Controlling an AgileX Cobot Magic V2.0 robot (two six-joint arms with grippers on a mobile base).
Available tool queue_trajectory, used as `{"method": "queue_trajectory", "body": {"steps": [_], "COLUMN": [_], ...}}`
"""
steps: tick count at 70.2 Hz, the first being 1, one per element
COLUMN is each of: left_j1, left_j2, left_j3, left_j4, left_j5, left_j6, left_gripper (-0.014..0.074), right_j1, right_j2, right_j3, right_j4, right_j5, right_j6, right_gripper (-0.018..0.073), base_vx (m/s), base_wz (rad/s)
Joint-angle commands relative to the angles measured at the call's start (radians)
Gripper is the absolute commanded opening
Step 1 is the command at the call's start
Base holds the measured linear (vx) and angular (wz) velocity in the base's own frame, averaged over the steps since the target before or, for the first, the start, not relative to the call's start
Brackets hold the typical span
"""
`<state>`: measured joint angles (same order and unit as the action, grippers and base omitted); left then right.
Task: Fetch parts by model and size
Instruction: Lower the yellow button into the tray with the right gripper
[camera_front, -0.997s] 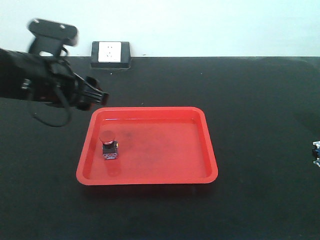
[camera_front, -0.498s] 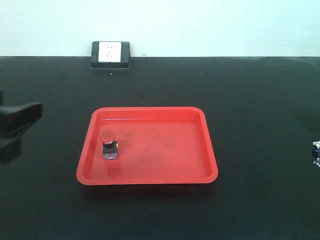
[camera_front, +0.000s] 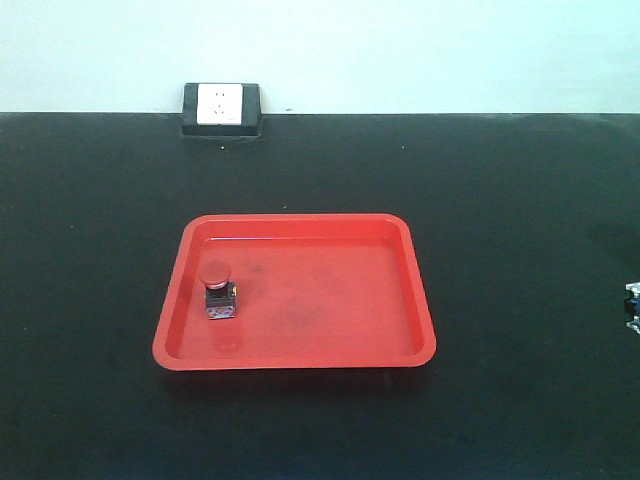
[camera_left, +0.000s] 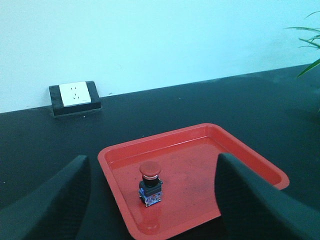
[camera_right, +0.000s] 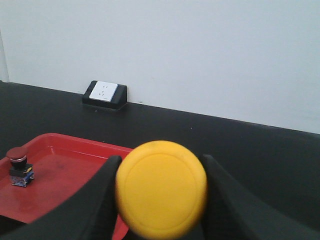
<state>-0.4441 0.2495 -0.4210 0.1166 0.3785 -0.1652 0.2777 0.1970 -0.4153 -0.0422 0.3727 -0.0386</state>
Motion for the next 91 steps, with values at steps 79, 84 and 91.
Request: {"method": "queue_trajectory", "body": {"steps": [79, 84, 91], "left_j1": [-0.004, -0.004, -0.004], "left_j2": [-0.035, -0.035, -0.035], "left_j3": [0.019, 0.019, 0.019], "left_j4": [-0.007, -0.007, -0.007], "left_j5": [-0.152, -0.150, -0.148], "left_j6": [-0.001, -0.001, -0.001], "left_gripper": [0.0503, 0.0503, 0.0503], "right_j1": [0.000, 0.000, 0.000], "right_j2": [1.083, 1.148, 1.244], "right_j3": [-0.644, -0.695, -0.768], "right_j4": [0.292, 0.292, 0.301], "right_j5": [0.136, 0.161, 0.202], "right_j6": [-0.236, -0.236, -0.236], "right_gripper": [0.0015, 0.0016, 0.0020], "base_vx": [0.00, 0.00, 0.00], "base_wz": [0.00, 0.00, 0.00]}}
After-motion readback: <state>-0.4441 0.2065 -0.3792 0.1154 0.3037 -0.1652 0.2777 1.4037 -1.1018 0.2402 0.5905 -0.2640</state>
